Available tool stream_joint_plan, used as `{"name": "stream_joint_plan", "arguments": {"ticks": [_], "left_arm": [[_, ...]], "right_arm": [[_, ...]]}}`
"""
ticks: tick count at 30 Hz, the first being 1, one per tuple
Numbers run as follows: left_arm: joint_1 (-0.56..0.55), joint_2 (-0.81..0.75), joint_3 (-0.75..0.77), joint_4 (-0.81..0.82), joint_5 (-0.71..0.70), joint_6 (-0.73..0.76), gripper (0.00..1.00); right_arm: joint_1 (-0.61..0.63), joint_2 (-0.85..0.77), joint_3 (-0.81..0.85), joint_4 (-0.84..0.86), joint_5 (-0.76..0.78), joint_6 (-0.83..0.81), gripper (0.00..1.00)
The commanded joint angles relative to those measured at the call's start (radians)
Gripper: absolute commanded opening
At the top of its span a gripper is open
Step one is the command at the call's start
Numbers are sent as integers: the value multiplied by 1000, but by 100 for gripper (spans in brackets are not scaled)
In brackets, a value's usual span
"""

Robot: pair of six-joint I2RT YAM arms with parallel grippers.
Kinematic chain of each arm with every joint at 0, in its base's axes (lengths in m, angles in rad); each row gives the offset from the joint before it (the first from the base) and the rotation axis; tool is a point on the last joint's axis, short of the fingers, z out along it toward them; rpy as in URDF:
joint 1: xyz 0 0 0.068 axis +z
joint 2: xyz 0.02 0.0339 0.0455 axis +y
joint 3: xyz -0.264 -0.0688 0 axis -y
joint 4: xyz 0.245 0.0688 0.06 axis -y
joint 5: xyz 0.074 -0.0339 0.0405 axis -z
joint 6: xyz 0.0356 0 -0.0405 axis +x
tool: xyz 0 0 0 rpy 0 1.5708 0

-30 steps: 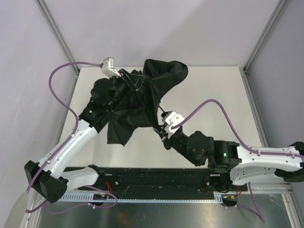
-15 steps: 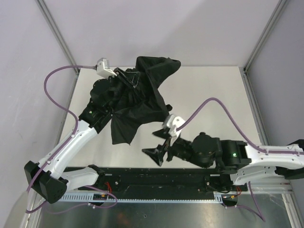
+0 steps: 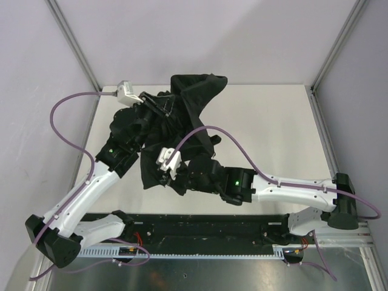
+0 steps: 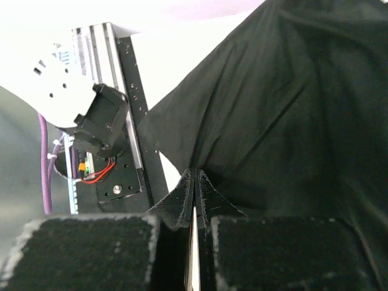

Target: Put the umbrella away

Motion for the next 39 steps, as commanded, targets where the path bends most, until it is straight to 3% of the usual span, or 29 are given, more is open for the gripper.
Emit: {"name": "stream_joint_plan", "arguments": {"ticks": [1, 4, 9, 12, 17, 22, 26, 29, 32, 36, 39], "left_arm": [[-5, -64, 7, 80, 5, -27, 0], [-7, -69, 4, 69, 12, -31, 0], [-27, -83, 17, 30, -36, 5, 0], [-29, -87, 28, 22, -16, 16, 0], [-29, -123, 30, 12, 29, 14, 0], [-29, -96, 52, 11, 191, -26, 0], [-26, -106, 41, 17, 225, -19, 0], [-17, -112, 20, 57, 240, 3, 0], [22, -99, -1, 121, 314, 21, 0], [108, -47, -11, 197, 451, 57, 0], [157, -14, -19, 243, 499, 91, 0]], "right_arm": [[-10, 54, 64, 47, -119, -90, 0], [-15, 88, 72, 62, -61, -111, 0], [4, 142, 74, 131, 295, -168, 0], [-10, 135, 70, 166, 370, -150, 0], [-104, 88, 58, 190, 350, -131, 0], [-195, 73, 63, 228, 288, -134, 0], [-257, 77, 87, 168, 354, -86, 0], [-242, 50, 89, 92, 278, -82, 0], [-145, -10, 88, -31, 213, -100, 9], [9, -109, 50, -227, 151, -22, 41], [91, -208, -24, -304, 150, 67, 57]]}}
